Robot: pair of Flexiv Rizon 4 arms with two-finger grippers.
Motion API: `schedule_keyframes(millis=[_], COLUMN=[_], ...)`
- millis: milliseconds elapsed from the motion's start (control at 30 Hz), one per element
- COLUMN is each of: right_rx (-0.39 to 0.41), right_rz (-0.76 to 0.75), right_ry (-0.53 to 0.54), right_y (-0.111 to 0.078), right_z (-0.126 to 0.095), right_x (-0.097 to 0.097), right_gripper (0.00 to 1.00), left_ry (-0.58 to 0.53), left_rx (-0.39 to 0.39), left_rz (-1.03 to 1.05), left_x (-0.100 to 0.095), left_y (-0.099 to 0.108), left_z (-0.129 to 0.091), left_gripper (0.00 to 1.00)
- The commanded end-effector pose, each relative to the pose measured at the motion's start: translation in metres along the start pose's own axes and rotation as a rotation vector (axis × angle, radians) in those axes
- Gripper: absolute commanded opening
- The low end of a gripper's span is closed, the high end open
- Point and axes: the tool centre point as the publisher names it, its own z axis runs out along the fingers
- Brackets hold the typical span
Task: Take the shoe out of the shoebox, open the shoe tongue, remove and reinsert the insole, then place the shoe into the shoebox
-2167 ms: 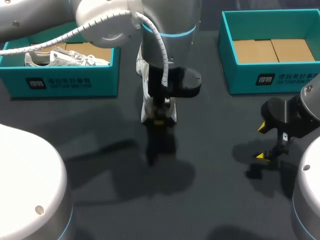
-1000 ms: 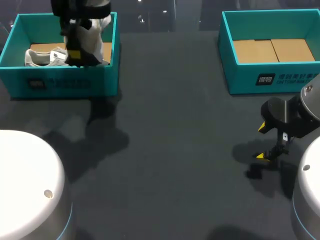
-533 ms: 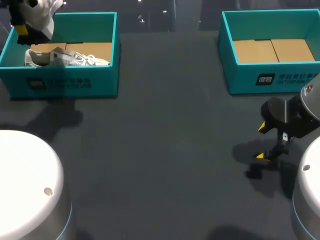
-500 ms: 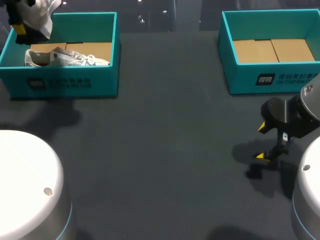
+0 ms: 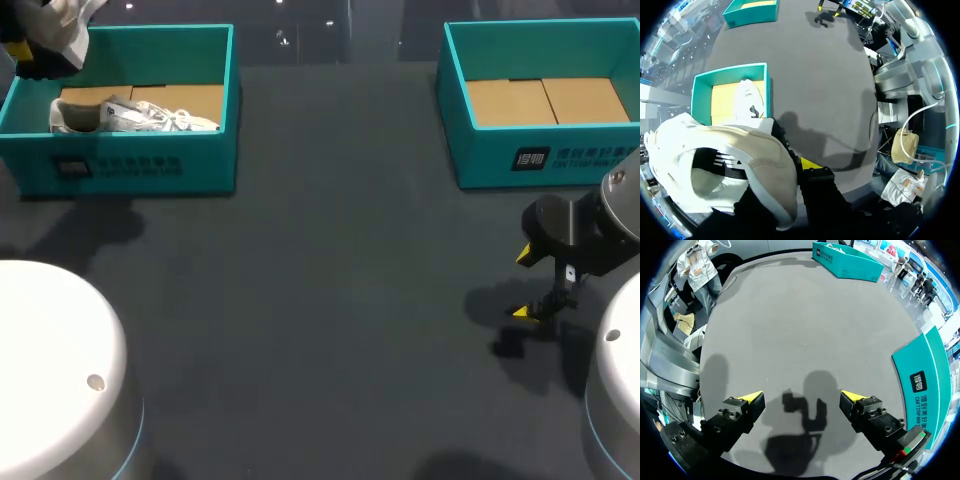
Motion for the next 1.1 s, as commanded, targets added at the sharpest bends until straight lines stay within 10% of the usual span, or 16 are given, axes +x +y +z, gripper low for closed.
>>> schedule_keyframes(millis=[33, 167, 633, 1100], right_rx=[0.001, 0.001, 0.001, 0.001], right_rz=[0.0, 0.0, 0.0, 0.0], right_ry=[-0.003, -0.003, -0.003, -0.003], right_y=[0.0, 0.0, 0.0, 0.0], right_z=[-0.001, -0.001, -0.001, -0.001], right_x=[0.002, 0.002, 0.002, 0.002], right_gripper=[1.0, 1.0, 1.0, 1.0], left_ry=[0.051, 0.083, 0.083, 0.018], left_rx=[0.031, 0.025, 0.025, -0.006], left_rz=[0.01, 0.014, 0.014, 0.221], left_x=[-0.044, -0.09, -0.09, -0.148], left_y=[0.033, 0.063, 0.063, 0.089], left_z=[-0.008, -0.006, -0.006, 0.016], left_gripper=[0.0, 0.0, 0.0, 0.0])
